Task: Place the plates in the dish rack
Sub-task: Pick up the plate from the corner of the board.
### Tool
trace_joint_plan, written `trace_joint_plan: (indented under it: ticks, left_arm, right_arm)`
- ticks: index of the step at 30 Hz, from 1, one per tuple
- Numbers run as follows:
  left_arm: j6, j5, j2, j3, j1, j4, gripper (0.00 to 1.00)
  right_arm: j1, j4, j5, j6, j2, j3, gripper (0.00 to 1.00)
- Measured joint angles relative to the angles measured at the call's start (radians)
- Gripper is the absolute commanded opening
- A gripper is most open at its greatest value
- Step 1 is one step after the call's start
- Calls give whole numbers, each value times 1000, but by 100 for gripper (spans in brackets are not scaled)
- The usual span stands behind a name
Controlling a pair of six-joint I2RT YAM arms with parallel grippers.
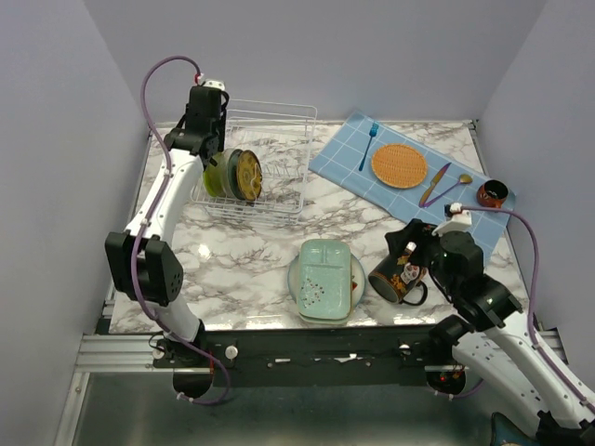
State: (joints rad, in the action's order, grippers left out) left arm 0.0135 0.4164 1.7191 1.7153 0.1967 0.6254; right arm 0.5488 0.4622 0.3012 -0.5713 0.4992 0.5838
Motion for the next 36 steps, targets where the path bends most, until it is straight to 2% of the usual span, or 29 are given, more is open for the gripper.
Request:
trace_joint_plan:
  ticks: [2,7,14,15,21,27,36]
  left_arm:
    - [-32,-45,-40,-29,0,-16,61]
    - [-132,-198,-187,-219,31,-105,60]
    - [-274,-315,-273,-435,186,-207,59]
    - [-301,-328,-291,-497,242,-224,59]
    - [-407,-357,-367,-639,384,-254,59]
    - [-466,-358,-436,-708,447,-262,59]
    - [-536,-358,-489,-821,548,-274,59]
  right_arm:
    - [0,-5,-9,6,20,0,92]
    - [0,-26,-77,40,124,10,90]
    - [0,-74,-249,101,259,33,84]
    - [0,-79,-273,105,276,36,84]
    - [16,-87,-381,121,335,38,83]
    - [59,-82,-447,118,383,61,82]
    - [166,-78,-449,62,438,68,77]
